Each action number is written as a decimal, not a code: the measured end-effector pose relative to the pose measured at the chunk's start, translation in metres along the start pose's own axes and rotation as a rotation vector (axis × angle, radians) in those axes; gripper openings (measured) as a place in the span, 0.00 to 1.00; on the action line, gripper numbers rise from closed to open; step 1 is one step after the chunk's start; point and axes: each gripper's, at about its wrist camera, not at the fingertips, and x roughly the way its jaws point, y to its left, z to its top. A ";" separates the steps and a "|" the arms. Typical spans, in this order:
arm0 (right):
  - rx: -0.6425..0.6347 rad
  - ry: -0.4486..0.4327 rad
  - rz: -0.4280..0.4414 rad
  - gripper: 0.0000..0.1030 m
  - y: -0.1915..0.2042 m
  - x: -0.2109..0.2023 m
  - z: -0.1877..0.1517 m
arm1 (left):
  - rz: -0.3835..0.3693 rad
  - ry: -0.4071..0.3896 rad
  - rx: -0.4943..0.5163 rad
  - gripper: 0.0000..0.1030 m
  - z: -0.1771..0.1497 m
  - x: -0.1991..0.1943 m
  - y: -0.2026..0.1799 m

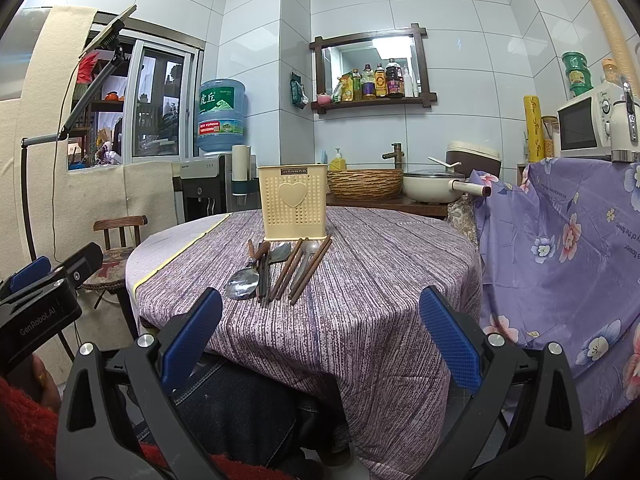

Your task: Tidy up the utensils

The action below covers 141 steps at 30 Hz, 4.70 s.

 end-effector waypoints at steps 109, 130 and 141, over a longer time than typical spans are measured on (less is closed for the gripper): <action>0.082 0.706 0.019 0.45 -0.040 0.324 0.071 | -0.261 0.847 0.147 0.14 0.024 0.285 -0.084; 0.162 0.760 -0.032 0.36 -0.066 0.365 0.063 | -0.128 0.853 0.108 0.13 0.023 0.301 -0.027; 0.124 0.771 -0.116 0.28 -0.056 0.392 0.064 | -0.052 0.838 0.172 0.40 0.027 0.322 -0.034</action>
